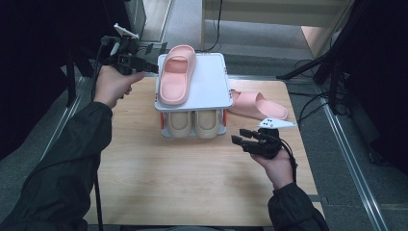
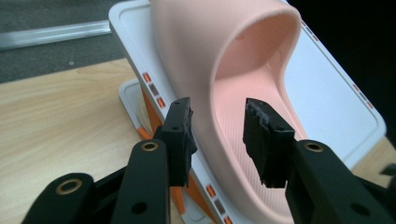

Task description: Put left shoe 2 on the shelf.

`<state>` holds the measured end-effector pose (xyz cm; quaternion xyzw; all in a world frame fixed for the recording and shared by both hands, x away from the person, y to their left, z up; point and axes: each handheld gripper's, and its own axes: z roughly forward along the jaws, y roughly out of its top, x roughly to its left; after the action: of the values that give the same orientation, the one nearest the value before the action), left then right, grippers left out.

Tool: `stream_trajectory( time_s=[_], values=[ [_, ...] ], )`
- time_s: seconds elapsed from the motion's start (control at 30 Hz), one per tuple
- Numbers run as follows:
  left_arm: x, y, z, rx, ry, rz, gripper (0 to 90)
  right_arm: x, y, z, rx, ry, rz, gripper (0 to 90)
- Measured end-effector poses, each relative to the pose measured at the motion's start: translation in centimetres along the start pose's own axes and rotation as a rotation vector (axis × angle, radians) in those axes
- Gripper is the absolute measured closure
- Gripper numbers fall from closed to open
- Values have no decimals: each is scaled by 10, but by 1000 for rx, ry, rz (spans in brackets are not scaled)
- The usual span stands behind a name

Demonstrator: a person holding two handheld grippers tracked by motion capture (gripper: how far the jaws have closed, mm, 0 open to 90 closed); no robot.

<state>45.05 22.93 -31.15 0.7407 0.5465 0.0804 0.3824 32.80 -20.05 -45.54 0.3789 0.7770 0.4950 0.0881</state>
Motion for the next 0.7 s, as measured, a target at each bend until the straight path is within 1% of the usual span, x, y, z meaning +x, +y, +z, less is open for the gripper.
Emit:
stream_trajectory(
  time_s=[0.1,0.17,0.2,0.27,0.33,0.4,0.47,0.53,0.57,0.63,0.7],
  values=[
    [4,-12,-5,-9,-17,14,573,-5,1,0,1,-5,1,522],
    [7,-21,-6,-18,-43,25,544,-7,1,2,6,-5,1,524],
    [8,-25,-6,-17,-46,27,539,-8,1,2,12,-7,-4,525],
    [11,-33,-6,-16,-47,26,534,-9,2,4,18,-6,-11,526],
    [13,-40,-6,-18,-53,20,526,-11,3,5,10,0,-9,525],
    [15,-47,-5,-20,-52,22,515,-12,4,7,3,-2,-24,526],
    [17,-55,-4,-13,-55,22,501,-15,5,10,12,-6,-31,526],
    [20,-64,-4,-27,-52,23,498,-18,5,13,34,-11,-36,533],
    [23,-70,-5,-35,-59,19,499,-21,4,14,43,-15,-40,537],
    [27,-79,-5,-36,-60,5,498,-26,4,15,44,-14,-31,544],
    [30,-89,-4,-36,-49,4,494,-31,5,15,41,-17,-14,552]
  ],
)
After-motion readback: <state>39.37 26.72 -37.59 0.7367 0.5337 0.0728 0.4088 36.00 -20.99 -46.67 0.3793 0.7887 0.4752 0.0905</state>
